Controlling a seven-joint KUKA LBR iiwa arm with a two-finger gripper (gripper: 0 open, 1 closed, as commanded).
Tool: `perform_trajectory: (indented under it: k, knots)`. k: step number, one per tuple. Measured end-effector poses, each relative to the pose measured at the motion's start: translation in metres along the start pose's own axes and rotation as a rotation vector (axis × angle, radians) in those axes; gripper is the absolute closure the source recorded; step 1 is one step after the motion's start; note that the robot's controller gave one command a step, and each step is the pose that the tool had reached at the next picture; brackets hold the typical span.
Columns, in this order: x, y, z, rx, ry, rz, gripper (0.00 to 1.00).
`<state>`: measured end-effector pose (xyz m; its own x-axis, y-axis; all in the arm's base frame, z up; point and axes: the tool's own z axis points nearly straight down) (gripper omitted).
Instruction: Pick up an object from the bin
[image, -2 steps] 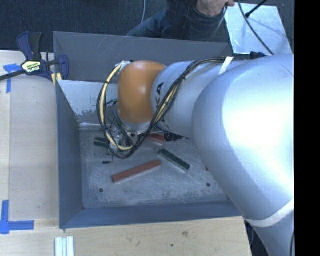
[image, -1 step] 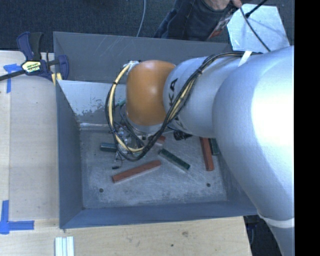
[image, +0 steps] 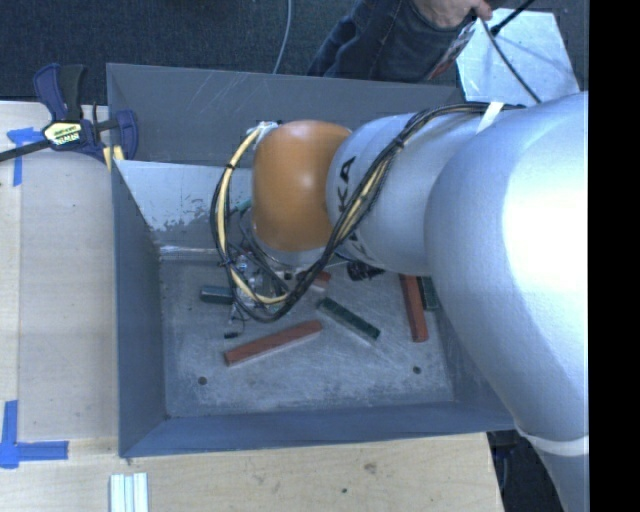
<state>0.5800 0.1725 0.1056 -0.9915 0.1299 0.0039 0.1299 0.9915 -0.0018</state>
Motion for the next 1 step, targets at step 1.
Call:
perform_trajectory:
  k: [1]
  knots:
    - [0.0045,-0.0458,-0.1109,-0.002,-0.007,0.001,1.00]
